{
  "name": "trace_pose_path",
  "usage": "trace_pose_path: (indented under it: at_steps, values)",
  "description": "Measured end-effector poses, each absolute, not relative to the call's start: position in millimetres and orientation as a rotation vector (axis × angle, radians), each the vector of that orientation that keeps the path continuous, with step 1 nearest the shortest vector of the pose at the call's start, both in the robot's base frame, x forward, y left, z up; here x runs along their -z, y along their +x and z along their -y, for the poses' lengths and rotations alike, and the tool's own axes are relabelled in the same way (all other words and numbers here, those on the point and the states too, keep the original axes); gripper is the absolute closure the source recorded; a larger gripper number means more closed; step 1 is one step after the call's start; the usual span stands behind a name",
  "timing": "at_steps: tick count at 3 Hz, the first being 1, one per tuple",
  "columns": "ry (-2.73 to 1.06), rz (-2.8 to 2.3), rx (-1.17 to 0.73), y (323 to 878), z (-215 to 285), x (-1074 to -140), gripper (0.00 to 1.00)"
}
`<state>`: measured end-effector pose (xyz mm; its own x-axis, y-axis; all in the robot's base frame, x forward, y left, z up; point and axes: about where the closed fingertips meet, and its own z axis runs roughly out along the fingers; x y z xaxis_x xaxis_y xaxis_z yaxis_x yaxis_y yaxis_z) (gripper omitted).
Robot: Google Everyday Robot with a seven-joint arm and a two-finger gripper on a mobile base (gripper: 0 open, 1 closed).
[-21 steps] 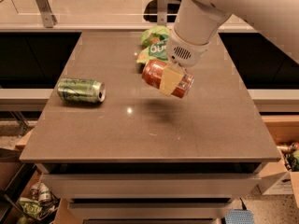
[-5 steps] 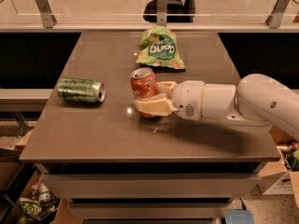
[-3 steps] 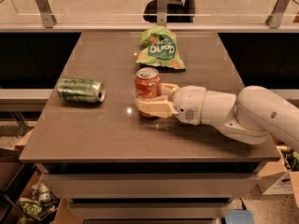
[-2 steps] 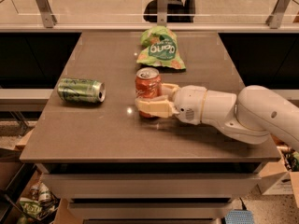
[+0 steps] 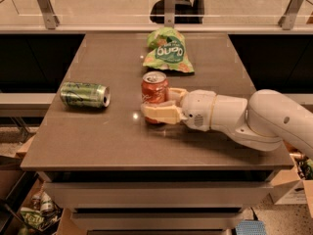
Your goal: Place coke can upright
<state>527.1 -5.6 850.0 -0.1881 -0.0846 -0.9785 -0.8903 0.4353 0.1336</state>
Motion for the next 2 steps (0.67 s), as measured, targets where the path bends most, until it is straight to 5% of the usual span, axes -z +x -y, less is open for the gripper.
trace_pose_path:
  at_steps: [2]
  values:
    - [-0.879, -1.597, -0.926, 526.5, 3.4, -850.5, 0.0]
